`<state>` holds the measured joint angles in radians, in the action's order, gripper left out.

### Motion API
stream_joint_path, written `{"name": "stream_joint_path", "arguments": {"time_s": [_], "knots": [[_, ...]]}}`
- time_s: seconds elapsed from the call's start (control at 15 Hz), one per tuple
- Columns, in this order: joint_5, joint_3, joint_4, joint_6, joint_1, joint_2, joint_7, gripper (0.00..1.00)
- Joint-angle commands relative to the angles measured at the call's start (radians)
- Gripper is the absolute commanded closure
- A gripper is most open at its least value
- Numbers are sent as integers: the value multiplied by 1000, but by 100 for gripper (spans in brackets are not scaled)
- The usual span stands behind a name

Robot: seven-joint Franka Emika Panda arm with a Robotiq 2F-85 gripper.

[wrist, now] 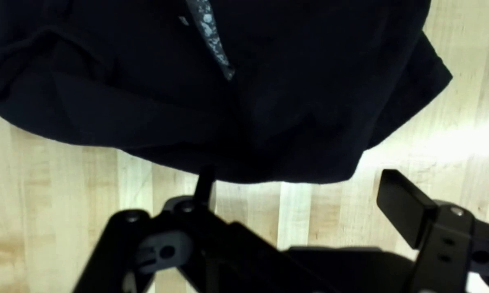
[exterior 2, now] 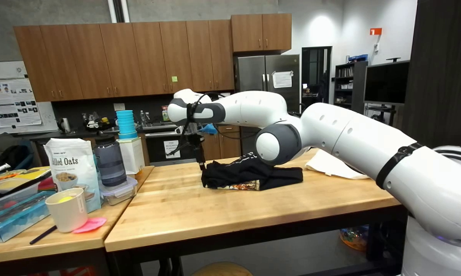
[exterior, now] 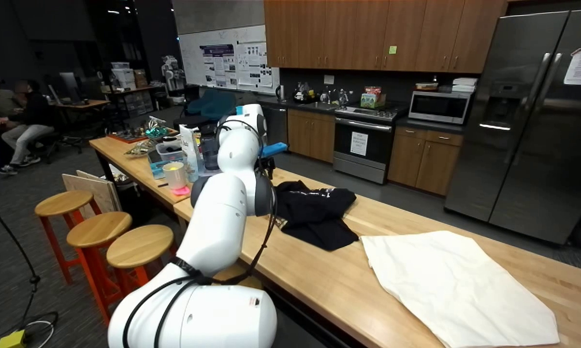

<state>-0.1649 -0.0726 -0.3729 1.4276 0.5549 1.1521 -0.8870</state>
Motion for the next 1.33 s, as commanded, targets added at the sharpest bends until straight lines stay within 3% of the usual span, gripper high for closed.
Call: {"name": "stream_joint_path", "arguments": {"time_s": [0.0, 0.67, 1.27], "knots": [[-28, 37, 1, -15, 9, -7, 40, 0], [43, 1, -8, -176, -42, -17, 216, 0], [136, -63, 19, -210, -87, 22, 239, 0]]}}
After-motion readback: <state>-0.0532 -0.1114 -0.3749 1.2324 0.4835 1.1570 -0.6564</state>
